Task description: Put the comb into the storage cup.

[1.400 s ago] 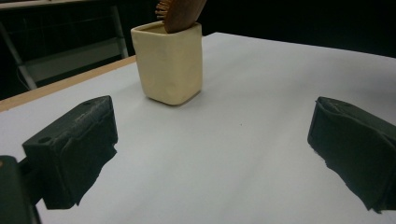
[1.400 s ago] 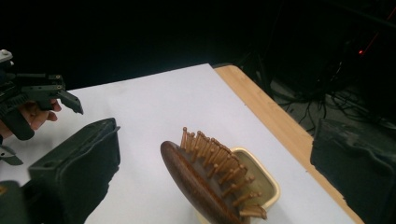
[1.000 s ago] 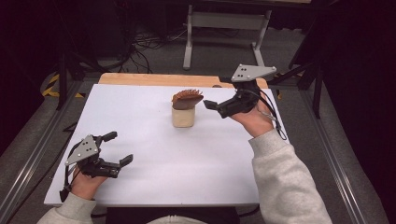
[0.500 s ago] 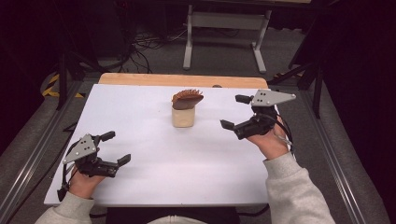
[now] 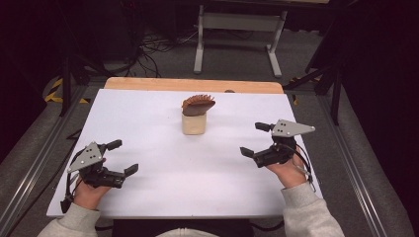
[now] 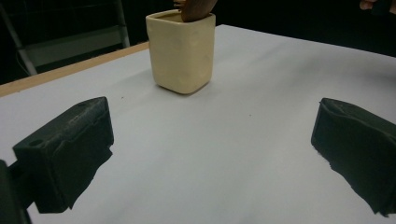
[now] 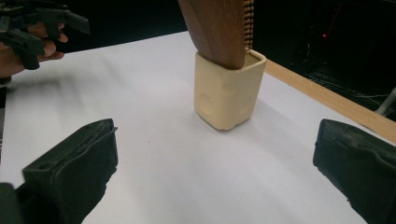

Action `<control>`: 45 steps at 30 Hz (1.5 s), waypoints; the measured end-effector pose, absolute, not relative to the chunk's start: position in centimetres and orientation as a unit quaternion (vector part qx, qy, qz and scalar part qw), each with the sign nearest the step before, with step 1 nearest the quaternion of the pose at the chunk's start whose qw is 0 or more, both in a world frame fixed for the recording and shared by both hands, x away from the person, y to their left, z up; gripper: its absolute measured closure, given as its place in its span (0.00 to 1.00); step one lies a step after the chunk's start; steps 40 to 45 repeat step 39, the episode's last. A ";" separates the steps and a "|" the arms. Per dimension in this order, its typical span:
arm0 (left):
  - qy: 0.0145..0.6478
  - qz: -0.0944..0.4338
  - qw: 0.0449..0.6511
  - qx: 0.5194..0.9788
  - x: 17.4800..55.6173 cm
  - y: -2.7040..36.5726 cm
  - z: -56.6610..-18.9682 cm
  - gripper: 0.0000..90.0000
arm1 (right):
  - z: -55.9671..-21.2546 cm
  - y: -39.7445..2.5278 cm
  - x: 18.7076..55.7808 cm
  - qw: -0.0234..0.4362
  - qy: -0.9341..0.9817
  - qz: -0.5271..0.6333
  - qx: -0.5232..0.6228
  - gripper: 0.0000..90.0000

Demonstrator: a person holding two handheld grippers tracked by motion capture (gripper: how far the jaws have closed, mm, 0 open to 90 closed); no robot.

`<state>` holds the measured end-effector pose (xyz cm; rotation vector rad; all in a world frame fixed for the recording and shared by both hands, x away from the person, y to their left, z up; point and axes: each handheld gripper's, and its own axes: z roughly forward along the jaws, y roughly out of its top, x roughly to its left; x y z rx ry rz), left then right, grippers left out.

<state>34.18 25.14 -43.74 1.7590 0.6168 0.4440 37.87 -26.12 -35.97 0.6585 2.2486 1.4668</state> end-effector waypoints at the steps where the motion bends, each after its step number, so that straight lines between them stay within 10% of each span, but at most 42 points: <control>1: 0.262 0.190 0.576 0.751 34.2 25.2 -43.8 0.00 | -36.4 -26.3 37.7 0.188 0.796 0.525 0.235 0.01; 25: 0.276 0.194 0.572 0.748 34.7 25.5 -45.9 0.01 | -45.3 -27.6 35.9 0.165 0.785 0.532 0.272 0.01; 45: 0.298 0.193 0.577 0.736 34.8 25.8 -46.3 0.00 | -45.4 -28.0 35.6 0.179 0.772 0.534 0.296 0.01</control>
